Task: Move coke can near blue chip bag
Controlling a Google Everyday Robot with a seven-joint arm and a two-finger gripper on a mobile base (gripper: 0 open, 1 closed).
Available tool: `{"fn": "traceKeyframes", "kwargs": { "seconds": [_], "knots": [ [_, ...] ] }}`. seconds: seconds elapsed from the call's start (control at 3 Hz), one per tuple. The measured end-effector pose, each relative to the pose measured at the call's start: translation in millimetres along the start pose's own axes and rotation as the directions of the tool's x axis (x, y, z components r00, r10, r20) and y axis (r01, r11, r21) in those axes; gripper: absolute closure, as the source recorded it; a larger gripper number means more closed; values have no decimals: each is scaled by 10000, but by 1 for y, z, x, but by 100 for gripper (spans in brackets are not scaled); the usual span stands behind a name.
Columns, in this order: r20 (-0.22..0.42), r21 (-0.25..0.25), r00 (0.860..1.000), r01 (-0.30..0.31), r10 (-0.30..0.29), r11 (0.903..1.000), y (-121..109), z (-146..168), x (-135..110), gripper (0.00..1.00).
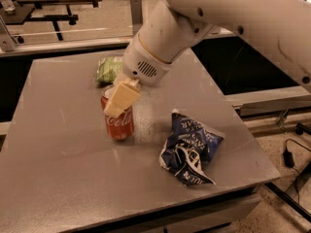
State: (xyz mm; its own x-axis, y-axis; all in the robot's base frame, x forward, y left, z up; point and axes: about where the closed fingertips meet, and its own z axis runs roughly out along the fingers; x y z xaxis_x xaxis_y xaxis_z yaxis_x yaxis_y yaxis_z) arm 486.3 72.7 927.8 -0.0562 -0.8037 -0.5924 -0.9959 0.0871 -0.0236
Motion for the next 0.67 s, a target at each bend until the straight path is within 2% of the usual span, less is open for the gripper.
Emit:
{"fn": "traceKeyframes", "kwargs": {
  "seconds": [0.33,0.67],
  "knots": [
    [-248,329,9993,-269,277,9991,2,-13,24,100],
    [-590,647,9967,-528,566,9965,1,-16,47,73]
  ]
}}
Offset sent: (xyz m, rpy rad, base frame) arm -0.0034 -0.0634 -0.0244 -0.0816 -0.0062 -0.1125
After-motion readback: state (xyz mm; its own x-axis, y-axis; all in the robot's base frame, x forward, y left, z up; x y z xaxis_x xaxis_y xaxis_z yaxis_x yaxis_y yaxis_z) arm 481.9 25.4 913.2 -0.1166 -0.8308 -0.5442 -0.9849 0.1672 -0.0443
